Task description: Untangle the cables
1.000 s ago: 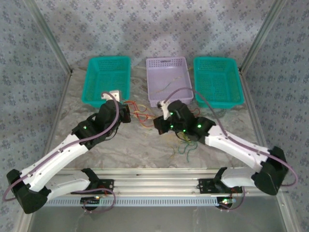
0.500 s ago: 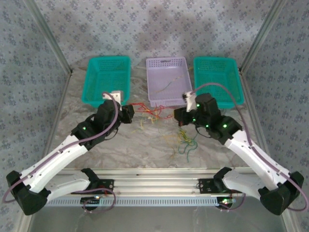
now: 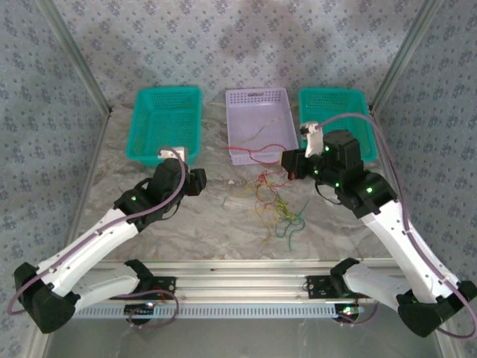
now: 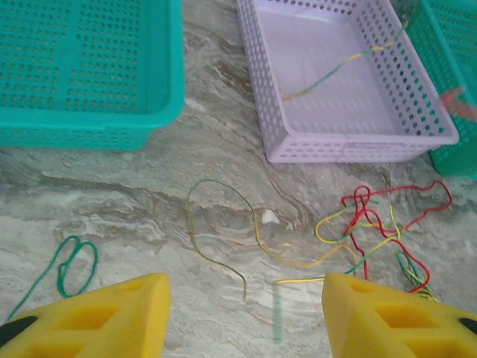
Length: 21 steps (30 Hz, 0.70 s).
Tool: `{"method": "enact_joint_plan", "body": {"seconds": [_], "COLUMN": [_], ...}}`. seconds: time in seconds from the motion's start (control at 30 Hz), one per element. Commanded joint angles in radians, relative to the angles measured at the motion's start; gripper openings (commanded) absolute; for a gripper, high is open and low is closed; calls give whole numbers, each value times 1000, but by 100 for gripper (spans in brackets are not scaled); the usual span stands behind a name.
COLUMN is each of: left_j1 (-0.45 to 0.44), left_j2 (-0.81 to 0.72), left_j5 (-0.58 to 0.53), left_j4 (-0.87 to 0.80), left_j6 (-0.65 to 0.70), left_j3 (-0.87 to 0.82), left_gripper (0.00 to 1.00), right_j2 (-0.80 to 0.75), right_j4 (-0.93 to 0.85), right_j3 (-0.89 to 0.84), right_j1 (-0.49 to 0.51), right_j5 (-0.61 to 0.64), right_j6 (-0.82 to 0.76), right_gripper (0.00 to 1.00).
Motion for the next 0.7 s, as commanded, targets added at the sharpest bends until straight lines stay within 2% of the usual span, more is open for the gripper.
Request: {"method": "enact_joint_plan", "body": {"seconds": [0.0,0.07,0.27,0.47,0.67], "left_j1": [-1,-1,-5,-21,-27], "left_j2": [10,8,14,14,-8], "left_j5": [68,97,126,124,120], "left_j4": [60,93,112,94,84], "left_j6": [-11,-18,-24,-20,-17], "left_j3": [-29,-56,-88,-108,-137], "left_gripper": [59,59,61,63,67], "right_j2": [-4,-9,69,195,269], "right_j4": [-18,-7,-120,-188,-126], "right_j3": [88,130,284,418,415], "right_j1": [-6,-7,-39,-213,-361], "right_j5": [-76,-41,44,125,284], "right_j6": [37,45,-21,-34,22], "right_gripper": [0,0,0,0,0]}}
